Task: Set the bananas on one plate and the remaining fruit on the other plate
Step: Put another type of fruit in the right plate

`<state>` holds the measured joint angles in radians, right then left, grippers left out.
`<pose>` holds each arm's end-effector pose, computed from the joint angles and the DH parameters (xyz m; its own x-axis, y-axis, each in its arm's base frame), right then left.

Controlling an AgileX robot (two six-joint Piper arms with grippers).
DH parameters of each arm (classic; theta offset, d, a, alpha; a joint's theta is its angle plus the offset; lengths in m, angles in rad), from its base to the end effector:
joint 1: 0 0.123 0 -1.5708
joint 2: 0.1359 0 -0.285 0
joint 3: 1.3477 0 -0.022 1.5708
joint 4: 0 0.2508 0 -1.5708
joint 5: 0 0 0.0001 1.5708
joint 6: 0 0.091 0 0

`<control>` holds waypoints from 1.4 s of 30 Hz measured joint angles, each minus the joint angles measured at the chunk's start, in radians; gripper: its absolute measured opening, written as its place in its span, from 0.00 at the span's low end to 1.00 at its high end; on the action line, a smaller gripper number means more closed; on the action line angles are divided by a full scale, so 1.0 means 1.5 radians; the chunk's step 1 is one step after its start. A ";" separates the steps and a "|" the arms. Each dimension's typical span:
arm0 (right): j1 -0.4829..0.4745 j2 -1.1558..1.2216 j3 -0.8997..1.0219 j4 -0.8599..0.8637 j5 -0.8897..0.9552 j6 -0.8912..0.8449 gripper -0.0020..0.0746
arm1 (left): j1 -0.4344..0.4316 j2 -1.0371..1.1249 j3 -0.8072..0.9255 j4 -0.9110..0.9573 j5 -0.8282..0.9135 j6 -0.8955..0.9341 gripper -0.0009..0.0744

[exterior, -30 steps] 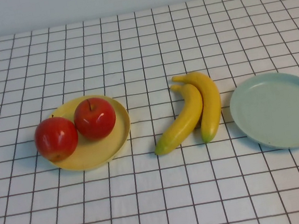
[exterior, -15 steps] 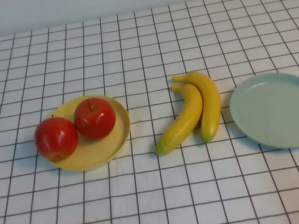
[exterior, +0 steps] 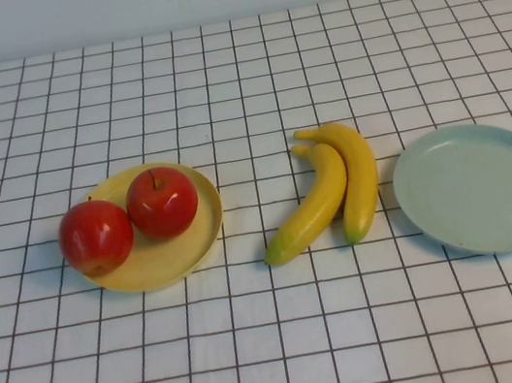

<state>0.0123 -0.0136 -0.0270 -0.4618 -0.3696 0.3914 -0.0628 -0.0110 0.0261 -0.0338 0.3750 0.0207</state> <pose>0.0434 0.0151 0.2515 0.4517 -0.0370 -0.8914 -0.1369 0.9844 -0.1102 0.0524 -0.0044 0.1713 -0.2983 0.0080 -0.9544 0.0713 0.9974 -0.0140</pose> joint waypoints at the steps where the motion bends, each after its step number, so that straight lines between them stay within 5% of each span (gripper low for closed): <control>1: 0.000 0.000 -0.005 -0.034 0.002 0.075 0.01 | 0.000 0.000 0.000 0.000 0.000 0.000 0.01; 5: 0.000 0.000 -0.043 -0.237 0.038 0.375 0.01 | 0.000 0.000 0.000 0.000 0.000 0.000 0.01; 11: 0.000 0.039 -0.107 -0.708 0.041 0.918 0.01 | 0.000 0.000 0.000 0.000 0.000 0.000 0.01; 16: 0.000 0.184 -0.132 -0.825 -0.034 1.096 0.01 | 0.000 0.000 0.000 0.000 0.000 0.000 0.01; 23: 0.000 0.336 -0.180 -0.846 -0.106 1.002 0.01 | 0.000 0.000 0.000 0.000 0.000 0.000 0.01; 33: 0.000 0.360 -0.200 -0.831 -0.090 0.942 0.01 | 0.000 0.000 0.000 0.000 0.000 0.000 0.01; 37: 0.000 0.361 -0.200 -0.687 -0.044 0.849 0.01 | 0.000 0.000 0.000 0.000 0.000 0.000 0.01; 42: 0.000 0.362 -0.200 -0.434 0.003 0.572 0.01 | 0.000 0.000 0.000 0.000 0.000 0.000 0.01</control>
<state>0.0123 0.5296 -0.3275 -1.1135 -0.3657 1.2487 -0.0628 -0.0110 0.0261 -0.0338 0.3750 0.0207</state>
